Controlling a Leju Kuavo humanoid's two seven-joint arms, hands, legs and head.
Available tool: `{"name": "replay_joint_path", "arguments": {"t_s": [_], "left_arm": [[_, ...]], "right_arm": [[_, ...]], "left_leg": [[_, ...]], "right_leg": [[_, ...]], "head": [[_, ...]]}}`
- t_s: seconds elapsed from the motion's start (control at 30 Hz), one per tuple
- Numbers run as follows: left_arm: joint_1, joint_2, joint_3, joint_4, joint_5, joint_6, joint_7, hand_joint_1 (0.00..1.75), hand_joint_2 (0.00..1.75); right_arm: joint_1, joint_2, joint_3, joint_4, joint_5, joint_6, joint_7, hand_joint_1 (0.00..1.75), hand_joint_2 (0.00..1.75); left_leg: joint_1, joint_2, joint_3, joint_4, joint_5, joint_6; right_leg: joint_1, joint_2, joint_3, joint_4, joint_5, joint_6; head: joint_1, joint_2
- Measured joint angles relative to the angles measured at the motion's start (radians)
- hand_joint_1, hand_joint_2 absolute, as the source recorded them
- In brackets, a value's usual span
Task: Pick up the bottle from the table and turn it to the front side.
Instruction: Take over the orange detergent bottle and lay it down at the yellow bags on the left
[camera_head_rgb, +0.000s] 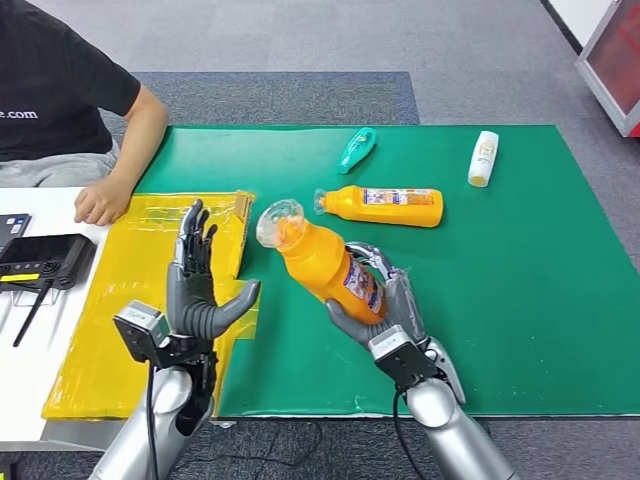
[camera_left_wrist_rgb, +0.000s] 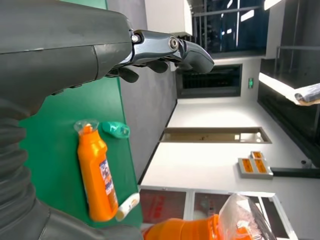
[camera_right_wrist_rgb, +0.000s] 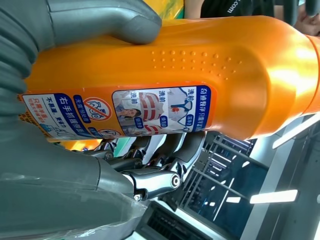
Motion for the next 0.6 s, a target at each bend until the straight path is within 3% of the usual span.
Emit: {"name": "replay_joint_path", "arguments": {"t_s": [0.6], "left_arm": [[-0.045, -0.019, -0.038, 0.041, 0.076, -0.051, 0.036, 0.0, 1.75]], "right_arm": [[-0.005, 0.0, 0.03, 0.006, 0.003, -0.015, 0.0, 1.75, 1.75]], "left_leg": [[0.0, 0.0, 0.0, 0.0, 0.0, 0.0]], "right_leg": [[0.0, 0.0, 0.0, 0.0, 0.0, 0.0]], "head": [[0.0, 0.0]]}}
